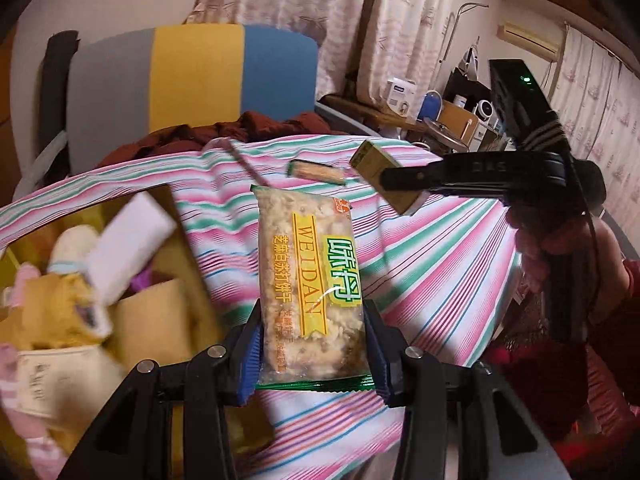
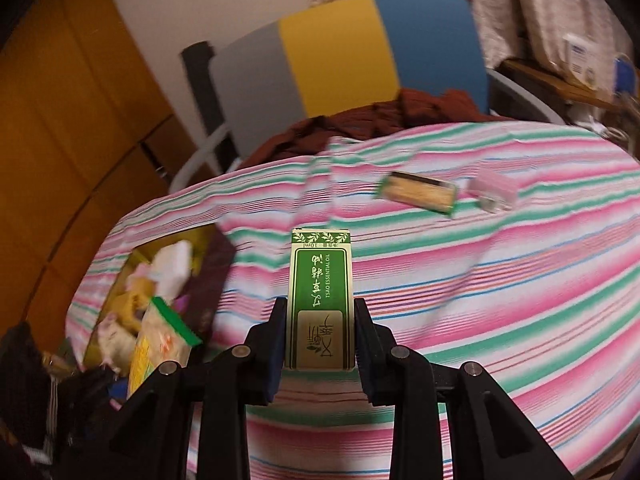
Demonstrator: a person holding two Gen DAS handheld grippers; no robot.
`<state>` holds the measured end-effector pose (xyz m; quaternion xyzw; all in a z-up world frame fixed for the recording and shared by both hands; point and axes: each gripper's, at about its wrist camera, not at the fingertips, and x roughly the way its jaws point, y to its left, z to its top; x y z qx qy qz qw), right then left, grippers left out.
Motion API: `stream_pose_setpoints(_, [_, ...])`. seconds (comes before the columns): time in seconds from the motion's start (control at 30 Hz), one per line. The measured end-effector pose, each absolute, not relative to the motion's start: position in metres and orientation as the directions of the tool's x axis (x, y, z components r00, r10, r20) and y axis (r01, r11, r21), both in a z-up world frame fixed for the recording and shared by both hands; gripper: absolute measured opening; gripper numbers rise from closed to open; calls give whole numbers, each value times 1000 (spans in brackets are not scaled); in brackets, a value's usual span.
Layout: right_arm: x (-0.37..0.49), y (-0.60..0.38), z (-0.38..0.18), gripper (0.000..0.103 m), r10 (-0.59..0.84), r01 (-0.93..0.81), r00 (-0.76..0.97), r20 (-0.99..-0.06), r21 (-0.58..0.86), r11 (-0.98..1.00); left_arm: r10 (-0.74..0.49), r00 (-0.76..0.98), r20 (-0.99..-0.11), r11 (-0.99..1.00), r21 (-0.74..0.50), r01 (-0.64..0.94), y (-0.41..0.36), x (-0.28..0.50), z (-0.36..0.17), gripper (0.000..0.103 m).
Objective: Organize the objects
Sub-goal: 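Lift the green box and WEIDAN packet and carry them to the gold tray, then lower both items into the gold tray and open both grippers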
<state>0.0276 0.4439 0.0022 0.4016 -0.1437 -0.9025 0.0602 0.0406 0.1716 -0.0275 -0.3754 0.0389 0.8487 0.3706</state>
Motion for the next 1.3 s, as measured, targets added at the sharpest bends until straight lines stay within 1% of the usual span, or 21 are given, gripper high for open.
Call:
stream_pose_setpoints(0.2, [32,398,13,31,-314,107,-658,-684,328,-939,553,-409,-726,-711,-155,-686,123,40,-35,45])
stream_pose_setpoints(0.27, [34,379,13,31,-353,150,-644,-679,341,-928,551,-384,-741,-699,-159,-697,109,38,-38,45])
stream_pose_setpoints(0.4, [36,349,9,31,-389,205,-616,-685,337,-919,516,-325,-792,-666,-133,-734,97,33,-48,46])
stream_pose_setpoints(0.63, [35,305,0,31,-445,279,-548,-708,347,-895,524,-259,-811,-585,-122,-802,77,27,-47,45])
stream_pose_setpoints(0.77, [37,282,-3,31,-457,311,-517,-724,339,-888,532,-182,-827,-532,-160,-831,57,14,-48,45])
stream_pose_setpoints(0.87, [36,271,-8,31,-456,319,-494,-740,334,-887,518,-147,-843,-505,-163,-848,46,4,-48,45])
stream_pose_setpoints(0.93, [34,264,-12,31,-456,322,-476,-752,333,-886,481,-158,-862,-504,-125,-854,41,1,-49,46])
stream_pose_setpoints(1.07, [32,250,-18,31,-466,335,-445,-765,341,-879,440,-163,-883,-499,-89,-862,32,-2,-49,48])
stream_pose_setpoints(1.17, [31,241,-24,31,-483,342,-408,-775,361,-867,391,-204,-897,-482,-11,-876,27,4,-48,49])
stream_pose_setpoints(1.23, [29,236,-28,31,-481,346,-389,-786,359,-867,343,-249,-906,-467,66,-882,25,9,-47,52])
stream_pose_setpoints(1.3, [27,231,-33,32,-485,352,-365,-794,365,-862,336,-276,-901,-480,88,-873,20,10,-43,56])
